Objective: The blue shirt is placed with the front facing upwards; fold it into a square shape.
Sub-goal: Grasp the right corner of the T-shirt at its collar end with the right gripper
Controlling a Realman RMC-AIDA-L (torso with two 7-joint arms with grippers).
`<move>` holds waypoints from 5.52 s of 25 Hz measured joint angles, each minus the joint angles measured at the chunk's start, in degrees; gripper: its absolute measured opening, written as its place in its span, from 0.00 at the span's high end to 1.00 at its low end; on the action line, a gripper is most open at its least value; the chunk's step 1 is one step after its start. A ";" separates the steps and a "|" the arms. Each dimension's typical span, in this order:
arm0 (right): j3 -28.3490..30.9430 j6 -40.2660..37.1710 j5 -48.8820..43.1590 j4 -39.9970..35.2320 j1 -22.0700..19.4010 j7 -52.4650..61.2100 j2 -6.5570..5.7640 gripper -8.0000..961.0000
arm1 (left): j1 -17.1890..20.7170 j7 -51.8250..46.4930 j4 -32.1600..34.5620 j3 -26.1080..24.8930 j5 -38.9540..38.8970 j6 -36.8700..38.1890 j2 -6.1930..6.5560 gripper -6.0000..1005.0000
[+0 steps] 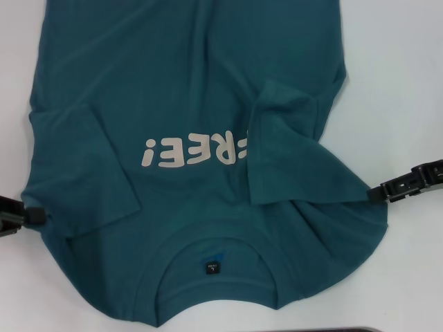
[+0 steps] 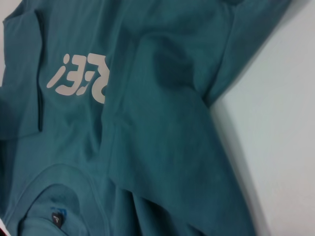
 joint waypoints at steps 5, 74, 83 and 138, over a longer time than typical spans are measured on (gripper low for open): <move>-0.43 0.45 -0.03 0.88 0.42 0.09 0.05 0.22 | -0.12 0.00 0.10 0.02 0.00 0.00 -0.10 0.99; -2.11 -0.12 -0.62 1.40 2.37 2.13 1.54 0.32 | -0.20 -0.02 0.28 0.01 -0.23 -0.04 -0.18 0.98; -2.34 0.75 -2.41 1.36 2.91 2.91 1.57 0.34 | -0.45 0.00 0.35 0.01 -0.19 -0.09 -0.18 0.98; -2.36 0.73 -2.25 2.32 4.85 4.07 1.61 0.45 | -1.22 -0.48 0.27 -0.44 -0.45 -0.23 -0.02 0.98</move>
